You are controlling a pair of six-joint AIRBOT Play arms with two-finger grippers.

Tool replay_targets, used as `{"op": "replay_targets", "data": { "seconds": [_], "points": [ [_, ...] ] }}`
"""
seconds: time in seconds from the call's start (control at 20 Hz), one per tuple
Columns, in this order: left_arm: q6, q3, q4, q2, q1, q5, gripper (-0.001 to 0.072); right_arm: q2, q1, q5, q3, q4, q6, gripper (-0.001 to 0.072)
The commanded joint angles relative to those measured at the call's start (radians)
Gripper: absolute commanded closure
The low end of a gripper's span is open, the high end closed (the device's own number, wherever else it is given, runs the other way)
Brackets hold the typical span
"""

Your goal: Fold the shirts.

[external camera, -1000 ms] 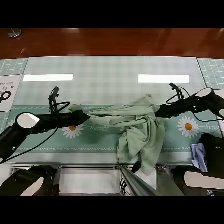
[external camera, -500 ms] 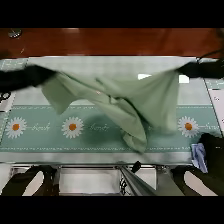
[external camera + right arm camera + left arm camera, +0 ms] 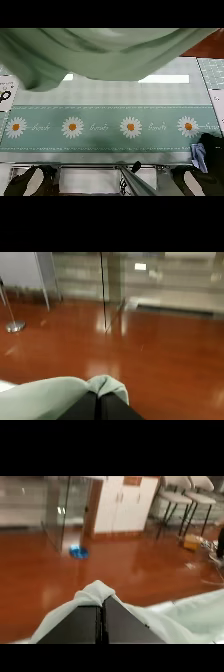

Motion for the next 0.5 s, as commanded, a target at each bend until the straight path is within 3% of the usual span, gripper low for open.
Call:
{"op": "replay_targets", "data": {
  "seconds": [0.0, 0.15, 0.25, 0.45],
  "points": [
    [0.000, 0.172, -0.003, 0.011, 0.010, 0.013, 0.0689, 0.063, 0.000, 0.027, 0.120, -0.084, 0.072, 0.0686],
    [-0.001, 0.224, 0.026, 0.040, 0.010, -0.002, 0.0689, 0.099, 0.000, 0.030, 0.201, -0.249, 0.195, 0.0685],
    [-0.016, 0.225, 0.132, 0.072, 0.010, -0.049, 0.0689, 0.119, 0.000, 0.045, 0.236, -0.357, 0.253, 0.0685],
    [-0.127, 0.218, 0.332, 0.080, 0.010, -0.282, 0.0689, 0.100, 0.000, 0.277, 0.269, -0.472, 0.312, 0.0685]
  ]
}}
